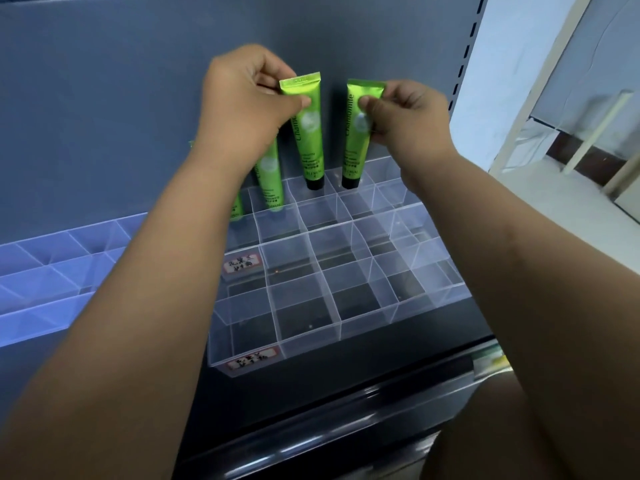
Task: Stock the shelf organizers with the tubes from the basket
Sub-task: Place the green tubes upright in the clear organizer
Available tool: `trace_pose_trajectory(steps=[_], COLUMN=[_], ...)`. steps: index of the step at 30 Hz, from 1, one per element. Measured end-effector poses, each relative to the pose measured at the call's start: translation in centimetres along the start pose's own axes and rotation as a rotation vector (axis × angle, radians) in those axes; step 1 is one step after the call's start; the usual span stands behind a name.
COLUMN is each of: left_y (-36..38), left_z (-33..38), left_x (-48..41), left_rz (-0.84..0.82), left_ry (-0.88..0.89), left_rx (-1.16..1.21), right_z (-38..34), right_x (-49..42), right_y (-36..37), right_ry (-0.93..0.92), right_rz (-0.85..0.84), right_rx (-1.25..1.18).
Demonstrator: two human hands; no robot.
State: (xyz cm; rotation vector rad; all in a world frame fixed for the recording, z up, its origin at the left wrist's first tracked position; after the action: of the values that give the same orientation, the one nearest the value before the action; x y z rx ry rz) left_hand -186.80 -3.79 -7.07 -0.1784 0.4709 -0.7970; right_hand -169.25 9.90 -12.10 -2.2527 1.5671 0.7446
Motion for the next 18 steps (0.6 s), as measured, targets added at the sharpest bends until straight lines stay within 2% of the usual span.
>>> trace_pose_trajectory(steps=[11, 18], left_y=[1.2, 1.7], left_z=[-1.9, -2.3], left_x=[-0.1, 0.0], left_rz=[0.058, 0.046], left_ry=[-0.036, -0.048], left_rx=[-0.169, -0.186], right_z=[0.8, 2.5], right_x=[1.1, 1.1], right_y=[1.0, 1.3], right_ry=[0.024, -0.007], right_rz=[-0.054, -0.059], right_rx=[0.091, 0.127])
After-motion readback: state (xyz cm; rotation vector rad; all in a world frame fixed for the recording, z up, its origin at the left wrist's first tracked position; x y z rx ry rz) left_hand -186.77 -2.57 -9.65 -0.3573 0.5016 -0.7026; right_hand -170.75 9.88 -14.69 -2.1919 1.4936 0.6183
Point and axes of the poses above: each hand's wrist, its own x-axis away from the middle knuckle, its own y-axis out of the palm, z = x × y, the point moved 6 cm from there along -x, towards the middle knuckle, and after that the axes turned 15 degrees about -y, right-handed, at the moved point
